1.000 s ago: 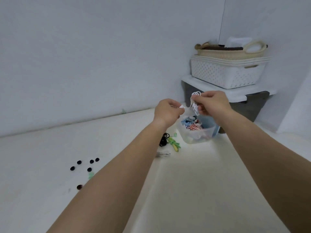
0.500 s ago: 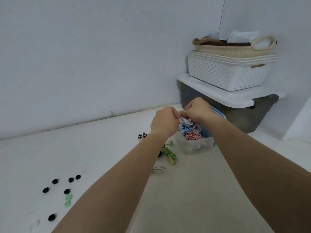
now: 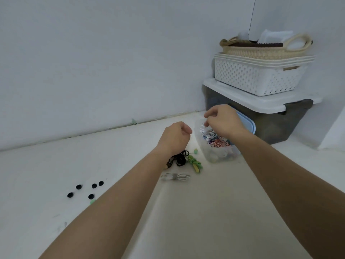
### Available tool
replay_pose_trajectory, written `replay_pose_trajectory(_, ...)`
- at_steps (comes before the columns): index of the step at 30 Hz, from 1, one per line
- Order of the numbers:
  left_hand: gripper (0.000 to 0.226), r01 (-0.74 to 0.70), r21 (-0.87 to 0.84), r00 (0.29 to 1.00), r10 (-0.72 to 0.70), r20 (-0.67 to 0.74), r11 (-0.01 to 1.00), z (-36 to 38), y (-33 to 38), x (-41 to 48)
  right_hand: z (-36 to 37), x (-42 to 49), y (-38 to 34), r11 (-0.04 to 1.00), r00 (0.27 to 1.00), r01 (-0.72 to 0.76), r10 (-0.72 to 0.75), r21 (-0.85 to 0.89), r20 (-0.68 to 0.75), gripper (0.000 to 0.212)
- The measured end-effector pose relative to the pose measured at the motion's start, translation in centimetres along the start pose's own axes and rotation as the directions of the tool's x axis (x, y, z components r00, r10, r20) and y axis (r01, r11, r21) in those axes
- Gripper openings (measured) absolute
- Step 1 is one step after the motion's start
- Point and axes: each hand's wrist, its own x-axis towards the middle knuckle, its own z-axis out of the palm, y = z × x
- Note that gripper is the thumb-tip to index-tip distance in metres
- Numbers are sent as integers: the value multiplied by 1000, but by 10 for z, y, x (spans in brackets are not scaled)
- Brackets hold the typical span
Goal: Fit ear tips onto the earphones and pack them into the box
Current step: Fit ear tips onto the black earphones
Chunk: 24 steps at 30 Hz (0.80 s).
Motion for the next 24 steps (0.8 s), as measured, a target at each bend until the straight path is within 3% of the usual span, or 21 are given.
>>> replay_pose_trajectory(3,20,0,72,999,-3,38,997,-14,-17,-19,8,-29,-22,992,978,59,-80,111,193,23)
replay_pose_trajectory(6,22,30,120,1000,-30,0,992,-25,-34,-42,26,-51,-33,988,927,133,-154,84,343,21)
replay_pose_trajectory(9,25,22,150,998,-13,-60,988,-29,-46,-57,42,-61,-34,962,924,259,-221,-86,313,27)
replay_pose_trajectory(12,24,55,129,998,-50,-44,990,-31,-52,-69,52,-67,-33,949,920,259,-185,-182,345,36)
replay_pose_trajectory(15,24,77,131,996,-70,-61,988,-31,-58,-82,65,-75,-28,967,904,213,-142,-137,404,34)
replay_pose_trajectory(20,34,136,-13,988,-137,-72,991,-30,-63,-99,89,-83,-24,992,954,87,-57,-89,294,11)
replay_pose_trajectory(24,31,175,-146,979,-187,-76,974,-32,-67,-108,102,-84,-35,987,968,-22,61,-160,245,41)
